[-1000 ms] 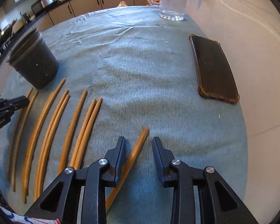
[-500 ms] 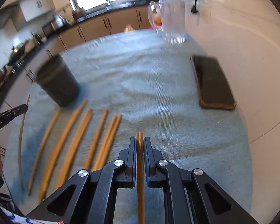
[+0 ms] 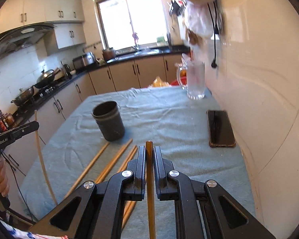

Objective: Organize utensils
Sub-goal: 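Carry both chopsticks upright over the black cup and open both tools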

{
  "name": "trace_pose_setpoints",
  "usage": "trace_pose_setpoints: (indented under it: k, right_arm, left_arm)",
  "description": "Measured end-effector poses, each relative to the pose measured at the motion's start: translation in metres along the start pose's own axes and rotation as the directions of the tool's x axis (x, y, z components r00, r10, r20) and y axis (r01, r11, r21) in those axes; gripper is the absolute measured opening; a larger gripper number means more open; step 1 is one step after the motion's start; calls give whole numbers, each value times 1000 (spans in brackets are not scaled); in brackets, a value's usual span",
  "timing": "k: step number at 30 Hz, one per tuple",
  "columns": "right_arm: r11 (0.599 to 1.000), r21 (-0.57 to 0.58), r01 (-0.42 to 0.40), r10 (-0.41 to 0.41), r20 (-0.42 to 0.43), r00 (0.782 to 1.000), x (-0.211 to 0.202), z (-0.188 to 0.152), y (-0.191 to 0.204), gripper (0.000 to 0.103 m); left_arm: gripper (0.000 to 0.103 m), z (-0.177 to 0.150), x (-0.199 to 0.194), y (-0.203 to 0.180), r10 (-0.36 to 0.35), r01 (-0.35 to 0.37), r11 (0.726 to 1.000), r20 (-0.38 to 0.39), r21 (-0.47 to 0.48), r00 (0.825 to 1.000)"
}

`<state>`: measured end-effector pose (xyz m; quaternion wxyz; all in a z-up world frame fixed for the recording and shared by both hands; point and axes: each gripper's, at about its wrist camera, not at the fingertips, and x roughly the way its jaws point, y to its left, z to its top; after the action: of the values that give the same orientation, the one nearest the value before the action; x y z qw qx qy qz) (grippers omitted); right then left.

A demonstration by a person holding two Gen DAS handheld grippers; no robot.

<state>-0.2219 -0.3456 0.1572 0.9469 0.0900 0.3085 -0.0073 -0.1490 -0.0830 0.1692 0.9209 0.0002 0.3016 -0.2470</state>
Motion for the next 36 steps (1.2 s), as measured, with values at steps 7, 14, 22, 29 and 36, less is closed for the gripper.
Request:
trace_pose_setpoints:
  k: [7, 14, 22, 29, 36]
  right_arm:
    - [999, -22, -39, 41, 71, 997, -34, -2, 14, 8]
    - [997, -23, -69, 71, 110, 991, -47, 4, 19, 8]
    - [996, -19, -91, 92, 112, 989, -37, 14, 21, 8]
    - [992, -16, -128, 129, 158, 979, -35, 44, 24, 8]
    - [987, -52, -149, 157, 243, 957, -18, 106, 48, 8]
  left_arm:
    - [6, -11, -34, -20, 3, -6, 999, 63, 42, 998]
    - [5, -7, -48, -25, -21, 17, 999, 104, 34, 994]
    - [5, 5, -45, -25, -41, 38, 999, 118, 31, 992]
    - [5, 31, -39, -13, -55, 56, 998, 135, -6, 989]
    - [5, 88, -23, 0, -37, 46, 998, 179, -45, 983]
